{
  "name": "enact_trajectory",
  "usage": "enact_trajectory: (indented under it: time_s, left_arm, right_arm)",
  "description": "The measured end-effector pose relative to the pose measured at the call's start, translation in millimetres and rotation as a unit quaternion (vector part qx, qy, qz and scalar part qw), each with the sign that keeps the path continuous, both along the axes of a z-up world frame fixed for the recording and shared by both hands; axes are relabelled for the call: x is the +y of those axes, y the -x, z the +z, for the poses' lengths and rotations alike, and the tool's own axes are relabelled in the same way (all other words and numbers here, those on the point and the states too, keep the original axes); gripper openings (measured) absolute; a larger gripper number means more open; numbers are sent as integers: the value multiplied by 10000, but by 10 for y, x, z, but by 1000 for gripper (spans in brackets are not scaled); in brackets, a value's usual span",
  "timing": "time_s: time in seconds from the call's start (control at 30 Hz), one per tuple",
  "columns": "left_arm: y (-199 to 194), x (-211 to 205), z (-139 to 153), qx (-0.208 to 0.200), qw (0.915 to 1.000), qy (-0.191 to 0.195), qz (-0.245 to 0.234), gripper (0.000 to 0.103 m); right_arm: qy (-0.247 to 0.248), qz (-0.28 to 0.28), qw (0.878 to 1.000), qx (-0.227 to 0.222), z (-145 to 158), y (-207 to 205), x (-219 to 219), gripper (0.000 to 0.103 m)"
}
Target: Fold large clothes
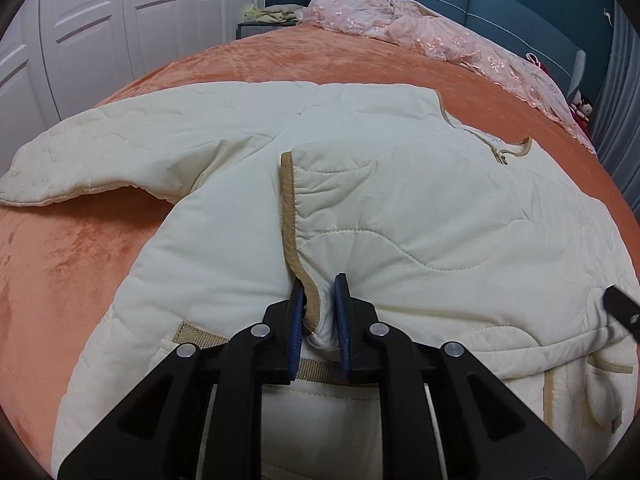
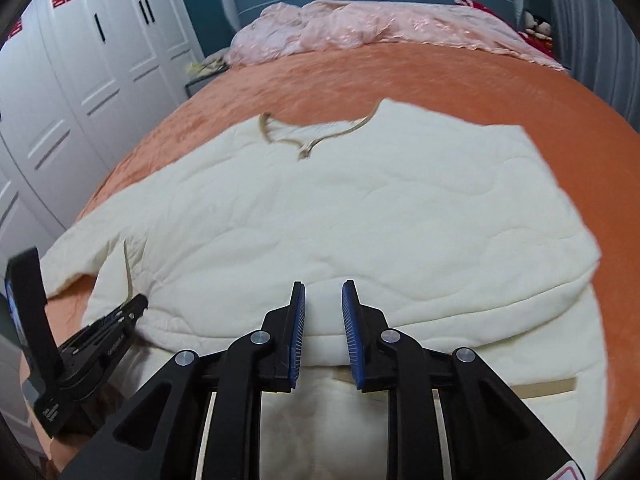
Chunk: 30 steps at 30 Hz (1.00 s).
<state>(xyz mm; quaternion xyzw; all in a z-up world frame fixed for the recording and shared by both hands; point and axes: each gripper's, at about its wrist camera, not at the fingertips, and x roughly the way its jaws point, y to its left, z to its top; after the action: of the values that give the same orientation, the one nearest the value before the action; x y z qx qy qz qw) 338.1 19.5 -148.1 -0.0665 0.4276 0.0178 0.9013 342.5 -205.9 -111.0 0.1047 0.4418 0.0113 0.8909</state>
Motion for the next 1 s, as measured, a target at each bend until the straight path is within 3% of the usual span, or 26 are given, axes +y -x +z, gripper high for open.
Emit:
enact_trajectory:
  time_s: [0.13, 0.37, 0.43, 0.47, 0.5, 0.57, 0.6, 0.63, 0.67, 0.8, 0.9, 1.0]
  left_arm:
    - [19, 26, -33, -116, 9999, 100, -16, 15]
    - [36, -2, -56, -259, 9996, 67, -9, 17]
    - [47, 60, -23, -248, 9992, 326, -21, 19]
    - [62, 146, 11, -209, 9977, 642, -30, 24]
    - [80, 270, 62, -138, 9945, 1042, -12, 30]
    - [180, 630, 209, -64, 9857, 1651, 321, 64]
    - [251, 858, 301, -154, 9809, 1853, 574, 72]
    - [331, 1140, 400, -317, 9754, 1999, 874, 89]
    - [391, 1421, 476, -466, 9708, 2039, 1177, 94]
    - [398, 2604, 477, -380, 9549, 1807, 2326, 94]
    - [392, 3449, 342, -262, 9330, 1657, 3184, 94]
    - [373, 3992, 232, -225, 9138, 1788, 3639, 90]
  right_arm:
    - [163, -101, 9998, 35, -285, 54, 100, 20]
    - [434, -112, 9988, -202, -378, 145, 184, 19]
    - [672, -108, 9974, -218, -373, 144, 248, 19]
    - [746, -106, 9969, -218, -368, 141, 263, 19]
    - [773, -107, 9967, -214, -369, 135, 268, 19]
    - [783, -106, 9966, -216, -368, 135, 268, 19]
    - [792, -107, 9966, -218, -366, 136, 267, 19]
    - [792, -107, 9966, -220, -363, 136, 266, 19]
    - [804, -109, 9965, -225, -358, 134, 266, 19]
    - [821, -123, 9963, -240, -356, 142, 269, 19]
    - [856, -124, 9960, -238, -358, 145, 280, 19]
    - [900, -130, 9956, -241, -359, 150, 290, 19]
